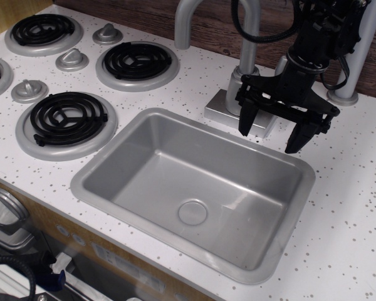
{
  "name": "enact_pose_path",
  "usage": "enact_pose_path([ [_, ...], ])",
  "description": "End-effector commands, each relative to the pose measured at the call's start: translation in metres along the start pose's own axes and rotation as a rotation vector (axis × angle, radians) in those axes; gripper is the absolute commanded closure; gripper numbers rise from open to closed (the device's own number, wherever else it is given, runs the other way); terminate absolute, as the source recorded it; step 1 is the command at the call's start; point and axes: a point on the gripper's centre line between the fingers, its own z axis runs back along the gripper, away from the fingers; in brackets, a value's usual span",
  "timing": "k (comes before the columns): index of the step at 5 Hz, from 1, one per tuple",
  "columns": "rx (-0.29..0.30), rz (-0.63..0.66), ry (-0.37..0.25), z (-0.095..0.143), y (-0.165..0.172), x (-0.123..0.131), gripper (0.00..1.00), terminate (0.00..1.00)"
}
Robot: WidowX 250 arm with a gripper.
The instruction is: Lever vertical to front
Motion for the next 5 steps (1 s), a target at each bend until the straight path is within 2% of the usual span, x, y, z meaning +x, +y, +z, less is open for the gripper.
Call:
enact_pose_path([
  [1,0.0,0.0,0.0,0.0,0.0,0.0,0.0,0.0],
  [2,0.003,-0.054,-0.116,0.012,-0.003,0.016,0.0,0.0],
  [3,0.012,-0.033,-0.218,0.026,-0.013,0.032,0.0,0.0],
  [4,-0.044,0.033,-0.323,0.034,-0.02,0.042,0.0,0.0],
  [5,-0.078,0.034,-0.38,0.038,-0.021,0.056,0.0,0.0],
])
